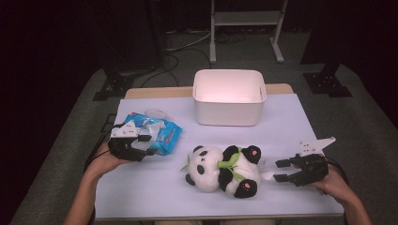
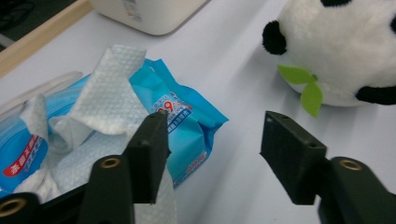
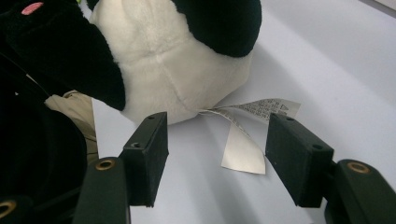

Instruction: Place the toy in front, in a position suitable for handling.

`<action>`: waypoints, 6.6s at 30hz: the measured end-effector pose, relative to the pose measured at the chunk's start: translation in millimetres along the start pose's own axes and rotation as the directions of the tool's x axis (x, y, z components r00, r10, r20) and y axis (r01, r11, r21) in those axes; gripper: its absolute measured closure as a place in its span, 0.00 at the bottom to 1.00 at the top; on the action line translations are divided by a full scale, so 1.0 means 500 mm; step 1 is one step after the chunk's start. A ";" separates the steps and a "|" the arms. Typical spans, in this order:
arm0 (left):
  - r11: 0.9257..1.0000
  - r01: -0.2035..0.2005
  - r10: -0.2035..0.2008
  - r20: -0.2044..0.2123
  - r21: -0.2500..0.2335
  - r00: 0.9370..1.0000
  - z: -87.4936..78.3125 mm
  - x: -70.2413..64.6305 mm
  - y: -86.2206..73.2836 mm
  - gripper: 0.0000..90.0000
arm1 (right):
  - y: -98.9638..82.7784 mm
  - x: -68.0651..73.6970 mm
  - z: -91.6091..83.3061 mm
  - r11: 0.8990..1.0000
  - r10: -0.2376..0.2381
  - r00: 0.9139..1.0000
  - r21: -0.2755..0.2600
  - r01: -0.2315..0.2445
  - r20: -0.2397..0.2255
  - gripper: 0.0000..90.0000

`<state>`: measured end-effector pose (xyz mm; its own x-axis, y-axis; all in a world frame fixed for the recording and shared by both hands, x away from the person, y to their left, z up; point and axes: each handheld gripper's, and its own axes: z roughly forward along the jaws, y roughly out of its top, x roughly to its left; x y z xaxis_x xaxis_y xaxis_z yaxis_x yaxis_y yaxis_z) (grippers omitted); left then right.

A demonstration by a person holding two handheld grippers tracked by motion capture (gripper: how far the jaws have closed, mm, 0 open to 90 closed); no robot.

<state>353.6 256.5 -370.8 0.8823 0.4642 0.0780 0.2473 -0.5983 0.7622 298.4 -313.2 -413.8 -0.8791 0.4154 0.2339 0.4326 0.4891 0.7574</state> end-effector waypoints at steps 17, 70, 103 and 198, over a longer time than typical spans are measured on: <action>0.999 0.011 -0.010 -0.006 0.038 1.000 0.044 0.048 -0.016 0.54 | -0.001 -0.001 0.006 1.000 -0.001 1.000 0.008 0.001 -0.010 0.43; 0.999 0.044 -0.045 0.030 0.028 0.999 0.032 0.072 0.009 1.00 | -0.006 -0.006 0.010 1.000 -0.006 1.000 -0.002 0.006 0.003 0.45; 0.999 -0.015 0.010 0.133 0.036 0.991 0.031 0.040 0.046 1.00 | -0.005 -0.005 0.008 1.000 -0.004 1.000 -0.008 0.004 0.001 0.45; 0.943 -0.321 0.316 0.531 -0.085 0.786 0.166 -0.170 0.350 1.00 | -0.020 -0.012 -0.005 0.999 0.021 1.000 -0.036 -0.021 -0.006 0.45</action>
<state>355.2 57.9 -297.4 0.9846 -0.1706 -0.0393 -0.0841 -0.6579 0.7484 298.8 -322.5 -421.3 -0.8709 0.4212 0.2531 0.4436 0.4523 0.7737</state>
